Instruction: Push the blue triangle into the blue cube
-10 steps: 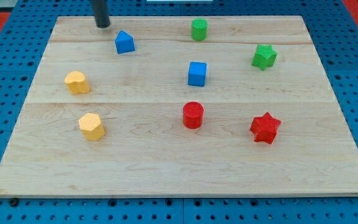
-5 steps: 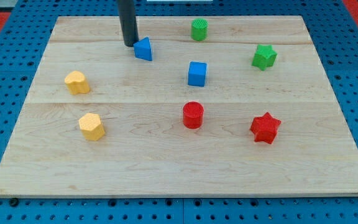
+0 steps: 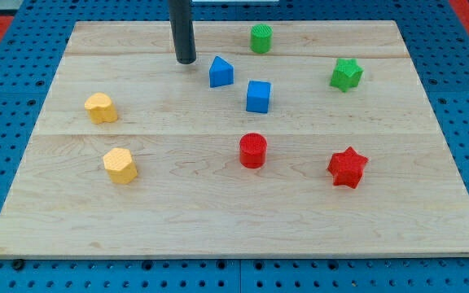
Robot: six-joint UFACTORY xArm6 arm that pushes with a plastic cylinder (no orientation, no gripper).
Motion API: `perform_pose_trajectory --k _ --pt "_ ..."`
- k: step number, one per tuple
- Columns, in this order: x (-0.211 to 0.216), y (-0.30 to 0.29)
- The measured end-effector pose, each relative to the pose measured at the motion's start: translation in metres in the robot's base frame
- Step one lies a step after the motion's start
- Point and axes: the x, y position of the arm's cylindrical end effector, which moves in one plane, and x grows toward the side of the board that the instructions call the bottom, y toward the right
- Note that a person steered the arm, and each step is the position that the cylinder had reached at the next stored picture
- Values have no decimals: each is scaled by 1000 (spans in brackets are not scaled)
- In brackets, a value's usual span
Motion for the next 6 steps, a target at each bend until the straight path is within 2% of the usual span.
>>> perform_pose_trajectory --k 2,3,5,6 --pt "37 87" --pt "47 111" --pt "46 123" --pt "47 177"
